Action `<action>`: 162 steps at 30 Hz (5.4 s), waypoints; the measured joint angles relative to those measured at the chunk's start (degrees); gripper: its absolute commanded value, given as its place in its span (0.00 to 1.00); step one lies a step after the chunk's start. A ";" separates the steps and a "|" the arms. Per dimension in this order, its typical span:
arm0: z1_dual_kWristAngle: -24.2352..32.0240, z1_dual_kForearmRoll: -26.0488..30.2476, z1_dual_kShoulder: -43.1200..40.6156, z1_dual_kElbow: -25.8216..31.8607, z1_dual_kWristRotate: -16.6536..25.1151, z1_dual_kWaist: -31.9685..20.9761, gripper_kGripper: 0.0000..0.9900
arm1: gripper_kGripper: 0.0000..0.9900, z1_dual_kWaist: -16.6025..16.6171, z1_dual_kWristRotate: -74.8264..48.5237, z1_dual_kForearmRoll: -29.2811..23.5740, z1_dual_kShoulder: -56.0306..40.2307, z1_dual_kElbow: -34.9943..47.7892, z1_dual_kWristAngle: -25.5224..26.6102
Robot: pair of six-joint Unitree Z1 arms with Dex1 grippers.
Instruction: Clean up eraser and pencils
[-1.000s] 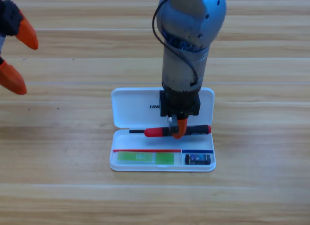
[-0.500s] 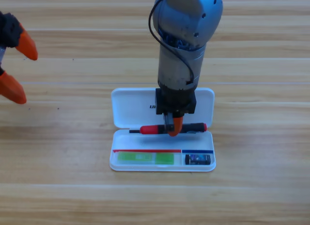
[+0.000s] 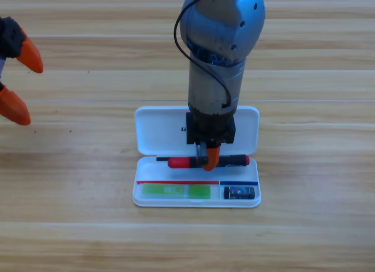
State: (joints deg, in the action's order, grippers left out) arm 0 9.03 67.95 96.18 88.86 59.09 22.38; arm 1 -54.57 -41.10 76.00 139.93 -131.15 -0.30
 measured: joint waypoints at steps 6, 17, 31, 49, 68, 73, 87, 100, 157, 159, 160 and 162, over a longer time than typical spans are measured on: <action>0.00 0.00 0.00 -0.06 0.00 -0.04 1.00 | 0.92 -0.07 0.92 0.00 1.92 -0.06 0.00; 0.04 0.00 -0.08 -0.06 0.00 -0.10 1.00 | 1.00 -1.05 2.33 3.50 -5.09 3.27 0.98; 1.08 0.00 -1.53 0.91 0.00 -0.26 1.00 | 1.00 -1.63 4.38 -5.15 -46.66 25.41 18.28; 8.96 -0.63 17.12 23.05 -2.51 -0.39 0.18 | 1.00 -1.60 13.65 -18.59 -58.55 43.68 22.43; 11.35 -2.82 33.62 28.23 -1.98 -0.39 0.00 | 1.00 -1.60 13.66 -21.14 -59.25 46.45 27.31; 13.03 -2.82 35.10 28.26 -1.93 -0.37 0.00 | 1.00 -1.60 13.66 -21.22 -59.25 46.45 27.89; 19.03 -3.61 35.22 27.45 -1.72 0.18 0.00 | 1.00 -1.60 13.72 -21.24 -59.25 46.46 28.57; 20.68 -11.04 35.15 16.87 -0.48 0.20 0.00 | 1.00 -1.60 13.72 -21.24 -59.25 46.94 30.15; 22.64 -21.47 29.32 -1.35 1.27 9.78 0.00 | 1.00 -1.60 13.72 -21.25 -59.24 48.32 32.68; 22.59 -21.64 29.26 -1.46 1.27 9.88 0.00 | 1.00 -1.60 13.72 -21.25 -59.24 48.32 32.68; 22.50 -21.68 29.26 -1.52 1.27 9.94 0.00 | 1.00 -1.60 13.72 -21.25 -59.24 48.32 32.68; 22.29 -21.98 29.26 -1.78 1.27 10.09 0.00 | 1.00 -1.60 13.72 -21.25 -59.22 48.33 32.68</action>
State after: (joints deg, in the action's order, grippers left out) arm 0 31.31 45.97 125.44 87.08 60.35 32.47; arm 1 -56.17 -27.37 54.75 80.71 -82.83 32.38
